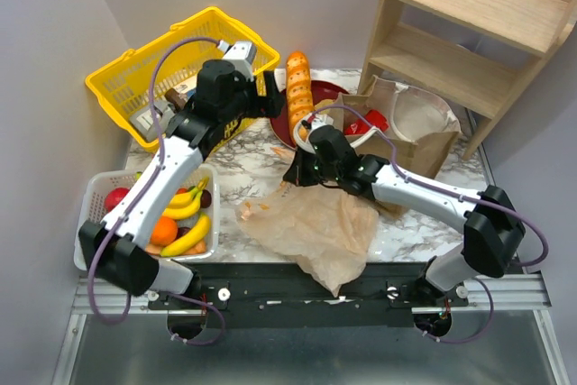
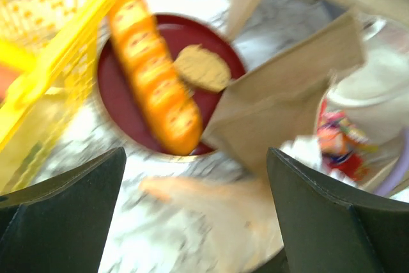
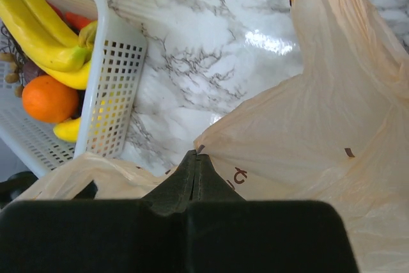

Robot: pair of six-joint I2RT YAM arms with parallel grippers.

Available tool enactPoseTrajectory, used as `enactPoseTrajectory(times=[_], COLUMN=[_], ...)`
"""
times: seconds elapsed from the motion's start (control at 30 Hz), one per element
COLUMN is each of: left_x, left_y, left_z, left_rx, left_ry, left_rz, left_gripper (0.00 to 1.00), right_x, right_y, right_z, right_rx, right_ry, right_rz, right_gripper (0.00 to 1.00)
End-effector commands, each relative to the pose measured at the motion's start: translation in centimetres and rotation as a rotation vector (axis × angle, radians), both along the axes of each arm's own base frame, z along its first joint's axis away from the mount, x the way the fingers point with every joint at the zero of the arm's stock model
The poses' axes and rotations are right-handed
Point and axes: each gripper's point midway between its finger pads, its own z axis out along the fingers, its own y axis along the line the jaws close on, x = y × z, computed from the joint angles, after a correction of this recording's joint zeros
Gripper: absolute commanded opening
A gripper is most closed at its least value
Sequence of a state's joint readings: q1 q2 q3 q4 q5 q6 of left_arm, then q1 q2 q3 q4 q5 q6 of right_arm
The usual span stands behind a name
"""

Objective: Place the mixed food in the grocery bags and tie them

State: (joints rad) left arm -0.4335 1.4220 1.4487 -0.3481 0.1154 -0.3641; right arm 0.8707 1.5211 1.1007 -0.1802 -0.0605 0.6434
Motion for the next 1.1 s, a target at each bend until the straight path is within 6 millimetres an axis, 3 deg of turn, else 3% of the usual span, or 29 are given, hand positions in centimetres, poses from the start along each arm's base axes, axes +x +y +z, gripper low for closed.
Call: enactPoseTrajectory(times=[0.0, 0.03, 0.07, 0.13, 0.2, 0.23, 0.27, 0.37, 0.53, 0.7, 0.77, 0.8, 0.83, 0.87, 0.97, 1.0, 1.07], left_x=[-5.1, -6.8, -7.9, -10.1, -11.5, -12.4, -13.0, -13.8, -12.7, -12.7, -13.0, -13.3, -13.7, -14.0, -13.3, -12.8, -11.8], left_y=[5.2, 5.4, 5.5, 5.4, 5.4, 4.6, 4.3, 2.9, 2.3, 0.7, 0.2, -0.1, -0.5, -0.5, 0.6, 1.3, 3.0], left_z=[-4.5, -3.9, -5.5, -5.8, -7.2, -6.6, -7.8, -8.8, -12.3, -13.8, -14.9, -15.3, -15.7, -16.4, -17.5, -17.7, -17.8], left_rx=[0.197, 0.176, 0.184, 0.157, 0.143, 0.099, 0.085, 0.021, 0.052, 0.007, -0.001, -0.007, -0.025, -0.028, 0.016, 0.03, 0.069], left_ry=[0.064, 0.048, 0.079, 0.096, 0.13, 0.115, 0.136, 0.166, 0.266, 0.315, 0.365, 0.386, 0.407, 0.425, 0.43, 0.43, 0.42], left_rz=[0.065, 0.033, 0.009, -0.049, -0.088, -0.146, -0.173, -0.266, -0.283, -0.362, -0.4, -0.422, -0.455, -0.46, -0.384, -0.345, -0.252], left_gripper=[0.99, 0.99, 0.99, 0.99, 0.99, 0.99, 0.99, 0.99, 0.99, 0.99, 0.85, 0.69, 0.22, 0.01, 0.0, 0.0, 0.0], right_x=[2.9, 3.3, 3.8, 4.8, 5.5, 5.7, 5.7, 5.7, 4.9, 4.5, 4.7, 4.9, 5.3, 5.5, 6.4, 7.0, 7.8], right_y=[2.0, 2.1, 2.3, 2.0, 2.0, 2.0, 2.0, 2.0, 2.0, 1.9, 1.7, 1.4, 1.1, 0.9, -0.2, -0.8, -2.1], right_z=[3.8, 4.0, 5.0, 4.7, 5.2, 5.1, 5.1, 5.3, 5.6, 5.8, 5.6, 5.6, 5.5, 5.3, 5.0, 4.8, 3.9], right_rx=[-0.003, -0.006, 0.001, -0.012, -0.001, -0.001, -0.004, 0.0, 0.021, 0.037, 0.026, 0.02, 0.011, 0.009, 0.008, 0.002, -0.028], right_ry=[-0.182, -0.19, -0.207, -0.2, -0.203, -0.201, -0.204, -0.209, -0.199, -0.197, -0.202, -0.207, -0.212, -0.204, -0.185, -0.177, -0.162], right_rz=[0.032, 0.034, 0.033, 0.015, 0.012, 0.011, 0.014, 0.023, 0.044, 0.05, 0.039, 0.027, 0.008, -0.003, -0.03, -0.05, -0.096], right_gripper=[0.01, 0.01, 0.01, 0.01, 0.01, 0.01, 0.01, 0.01, 0.01, 0.01, 0.01, 0.01, 0.01, 0.04, 0.33, 0.53, 0.61])
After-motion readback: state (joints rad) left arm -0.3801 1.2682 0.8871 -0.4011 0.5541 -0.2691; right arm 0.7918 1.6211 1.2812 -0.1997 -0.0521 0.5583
